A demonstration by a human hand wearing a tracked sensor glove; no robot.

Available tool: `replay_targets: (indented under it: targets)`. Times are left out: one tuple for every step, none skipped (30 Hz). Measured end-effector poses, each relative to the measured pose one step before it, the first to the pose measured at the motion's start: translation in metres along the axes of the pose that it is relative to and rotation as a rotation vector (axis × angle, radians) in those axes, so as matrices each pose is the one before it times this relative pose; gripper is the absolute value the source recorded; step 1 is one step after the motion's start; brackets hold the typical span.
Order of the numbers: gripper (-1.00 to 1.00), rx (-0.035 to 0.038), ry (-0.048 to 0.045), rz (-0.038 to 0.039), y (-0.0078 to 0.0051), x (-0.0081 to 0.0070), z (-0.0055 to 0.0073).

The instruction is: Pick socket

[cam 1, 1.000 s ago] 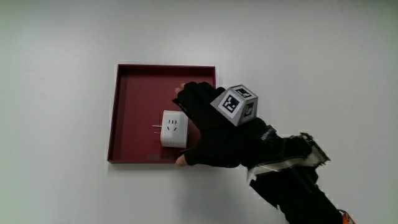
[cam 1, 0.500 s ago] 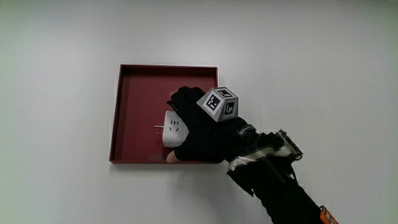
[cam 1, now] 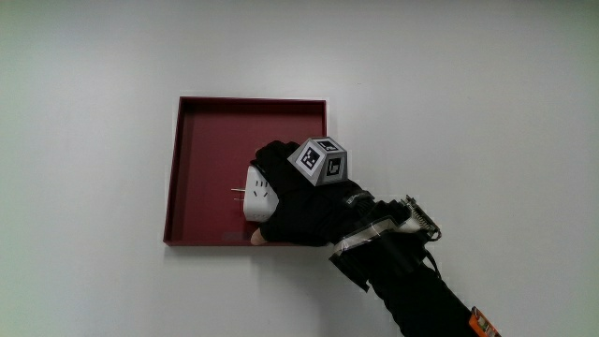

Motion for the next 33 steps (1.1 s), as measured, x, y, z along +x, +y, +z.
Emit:
replay_targets:
  targets:
    - [0.29, -0.00483, 0.0028, -0.00045, 0.00124, 0.00193, -0.00104]
    - [0.33, -0.00069, 0.01054, -0.00382, -0.00052, -0.00032, 0.00089]
    - [0.38, 0.01529, -0.00989, -0.00609, 0.00112, 0.00208, -0.00065]
    - [0.42, 0.00063, 0.00158, -0.00335, -0.00068, -0.00101, 0.00078]
    - [0.46, -0.00238, 0.00922, 0.00219, -0.00019, 0.00015, 0.00032]
    - [0.5, 0.00781, 0.00049, -0.0045, 0.00077, 0.00176, -0.00083]
    - [0.54, 0.00414, -0.00185, 0.00857, -0.00111, -0.00161, 0.00123]
    - [0.58, -0.00016, -0.00156, 0.00554, 0.0009, 0.00108, -0.00064]
    - [0.62, 0.00478, 0.00594, -0.00262, 0.00079, 0.00202, -0.00095]
    - [0.67, 0.00766, 0.00569, 0.00098, -0.00068, -0.00028, 0.00051]
    - [0.71, 0.01505, -0.00174, 0.00654, -0.00066, 0.00011, 0.00013]
    - [0.75, 0.0051, 0.01106, 0.01124, -0.00199, -0.00211, 0.00154]
    - [0.79, -0.00495, 0.00001, 0.01047, 0.0, -0.00041, -0.00013]
    - [0.83, -0.00247, -0.00459, 0.00268, -0.00044, -0.00093, 0.00028]
    - [0.87, 0.01097, -0.00394, 0.00072, -0.00105, -0.00106, 0.0009]
    - [0.92, 0.00691, -0.00842, -0.00749, 0.00033, 0.00159, -0.00082]
    - [0.96, 0.00086, -0.00497, 0.00246, -0.00022, 0.00042, -0.00024]
    - [1.0, -0.00476, -0.0061, -0.0045, 0.00128, 0.00309, -0.00161]
    - [1.0, 0.00831, 0.0045, 0.00164, -0.00157, -0.0006, 0.0019]
    - [1.0, -0.00999, 0.02316, 0.00783, -0.00077, 0.00059, 0.00138]
    - [1.0, 0.00497, 0.01393, 0.02106, -0.00329, -0.00321, 0.00399]
    - [1.0, 0.00297, -0.01242, -0.00486, 0.0001, 0.00239, 0.00045]
    - [1.0, 0.00784, 0.01501, 0.01057, -0.00316, -0.0023, 0.00359]
    - [1.0, -0.00218, -0.01371, 0.00438, -0.00151, 0.00005, 0.00183]
    - [1.0, 0.00965, -0.00162, 0.00662, -0.00517, -0.00534, 0.00575]
    - [1.0, -0.00378, 0.02132, 0.0175, -0.00293, -0.00003, 0.00265]
    - [1.0, -0.01571, 0.03445, 0.03586, -0.00039, 0.0051, 0.00045]
    - [1.0, -0.01571, 0.03445, 0.03586, -0.00058, 0.00506, 0.00061]
    - [1.0, 0.00863, 0.00662, 0.01092, -0.00489, -0.00137, 0.00456]
    - [1.0, 0.00373, 0.01687, -0.00395, -0.00525, -0.00186, 0.00464]
    - [1.0, 0.01985, -0.00803, 0.03769, -0.00359, 0.00096, 0.00366]
    - [1.0, 0.01804, 0.00224, 0.04059, -0.00402, -0.00026, 0.00436]
    - [1.0, 0.00553, 0.01175, -0.00342, -0.00524, -0.00288, 0.00498]
